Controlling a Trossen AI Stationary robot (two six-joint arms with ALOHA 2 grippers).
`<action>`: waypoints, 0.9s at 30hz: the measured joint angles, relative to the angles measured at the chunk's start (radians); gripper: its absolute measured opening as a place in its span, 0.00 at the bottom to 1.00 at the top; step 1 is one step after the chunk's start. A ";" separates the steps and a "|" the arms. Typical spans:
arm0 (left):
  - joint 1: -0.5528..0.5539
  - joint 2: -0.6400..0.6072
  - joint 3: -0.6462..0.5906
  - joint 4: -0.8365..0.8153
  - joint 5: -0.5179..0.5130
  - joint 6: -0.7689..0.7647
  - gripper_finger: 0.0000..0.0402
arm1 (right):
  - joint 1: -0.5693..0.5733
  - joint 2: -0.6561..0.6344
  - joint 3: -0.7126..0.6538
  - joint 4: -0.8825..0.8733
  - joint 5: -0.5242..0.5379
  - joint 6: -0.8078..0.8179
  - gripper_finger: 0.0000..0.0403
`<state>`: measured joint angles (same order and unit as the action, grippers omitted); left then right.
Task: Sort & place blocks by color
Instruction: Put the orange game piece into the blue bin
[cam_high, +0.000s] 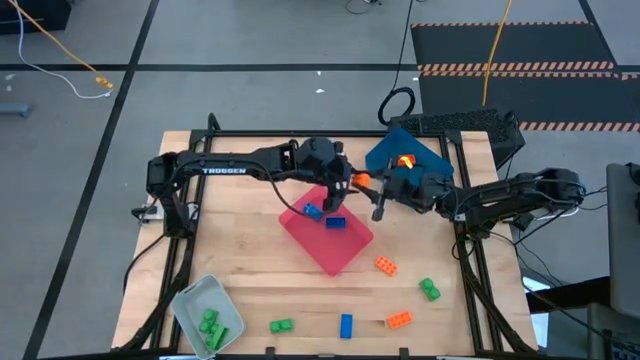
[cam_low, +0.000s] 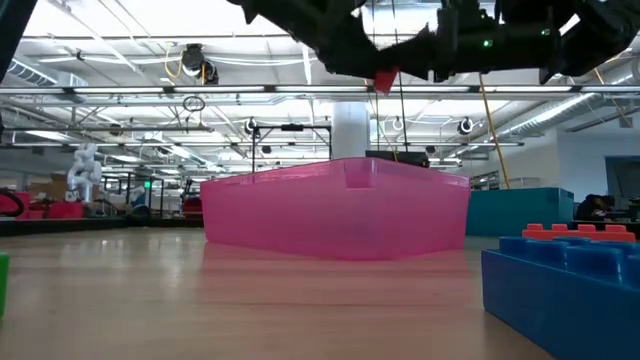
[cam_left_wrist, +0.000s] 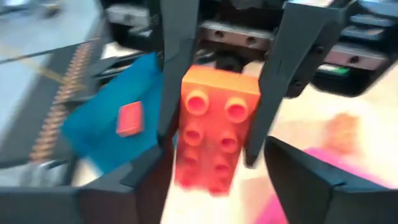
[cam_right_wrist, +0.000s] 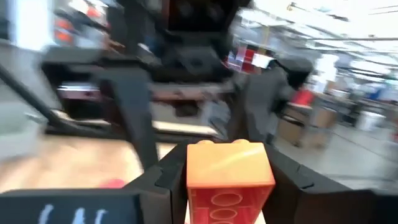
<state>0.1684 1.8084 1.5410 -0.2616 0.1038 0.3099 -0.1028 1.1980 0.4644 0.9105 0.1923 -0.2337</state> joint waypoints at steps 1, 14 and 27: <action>0.000 -0.002 0.000 -0.013 -0.053 0.026 0.66 | 0.000 0.000 0.000 -0.011 0.036 -0.020 0.32; 0.073 -0.076 -0.001 -0.288 -0.581 -0.050 0.65 | -0.127 -0.059 -0.001 -0.420 0.586 -0.069 0.32; 0.133 -0.061 -0.001 -0.446 -0.569 -0.198 0.44 | -0.287 -0.069 -0.002 -0.628 0.534 0.079 0.33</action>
<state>0.3016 1.7470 1.5398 -0.7075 -0.4652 0.1122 -0.3901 1.1294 0.4629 0.2823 0.7268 -0.1549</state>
